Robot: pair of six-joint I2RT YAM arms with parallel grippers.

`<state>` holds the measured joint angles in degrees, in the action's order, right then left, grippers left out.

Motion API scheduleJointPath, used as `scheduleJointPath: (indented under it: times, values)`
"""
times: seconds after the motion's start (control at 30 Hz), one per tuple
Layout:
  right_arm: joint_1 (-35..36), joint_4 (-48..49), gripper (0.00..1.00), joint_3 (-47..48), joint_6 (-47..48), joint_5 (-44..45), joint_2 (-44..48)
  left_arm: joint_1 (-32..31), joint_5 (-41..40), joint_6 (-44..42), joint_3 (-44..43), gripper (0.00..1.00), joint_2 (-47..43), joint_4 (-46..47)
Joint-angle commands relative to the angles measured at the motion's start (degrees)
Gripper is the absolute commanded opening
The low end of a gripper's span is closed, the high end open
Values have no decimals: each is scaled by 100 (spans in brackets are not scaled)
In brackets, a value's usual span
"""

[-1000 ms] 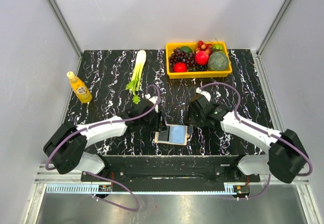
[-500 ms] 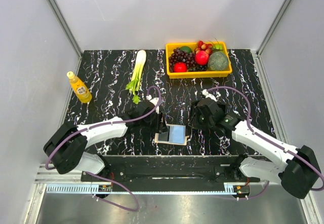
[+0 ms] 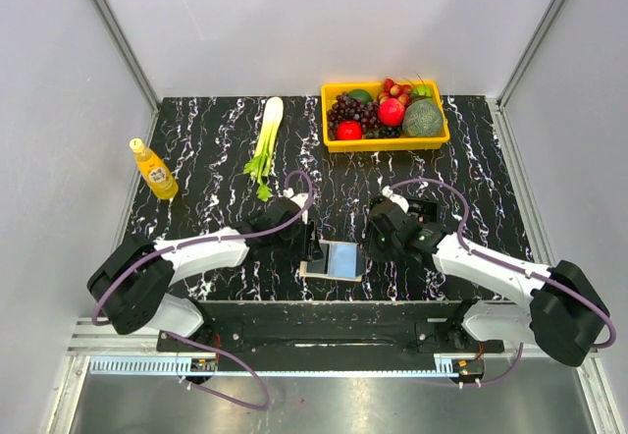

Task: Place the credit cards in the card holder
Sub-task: Insert the credit card into the card holder.

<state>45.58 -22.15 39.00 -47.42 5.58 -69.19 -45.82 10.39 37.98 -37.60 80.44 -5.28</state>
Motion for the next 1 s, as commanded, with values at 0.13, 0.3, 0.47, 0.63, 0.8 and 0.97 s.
scheduleJointPath:
  times: [0.13, 0.3, 0.47, 0.63, 0.8, 0.97]
  values:
    - [30, 325, 0, -253, -74, 162, -16, -50, -54, -18, 25, 45, 129, 185]
    - [30, 422, 0, -235, -92, 154, -182, -41, -99, -27, 25, 45, 103, 150]
    - [30, 589, 0, -288, -154, 136, -262, -50, -90, -27, 43, 45, 147, 159]
    - [30, 703, 0, -262, -198, 57, -262, -50, -20, -10, 130, 45, 191, 246]
    - [30, 835, 0, -139, -189, -127, -200, -50, -2, 43, 201, 45, 173, 326]
    - [30, 958, 0, -7, -180, -268, -288, -50, -11, 52, 201, 45, 191, 352]
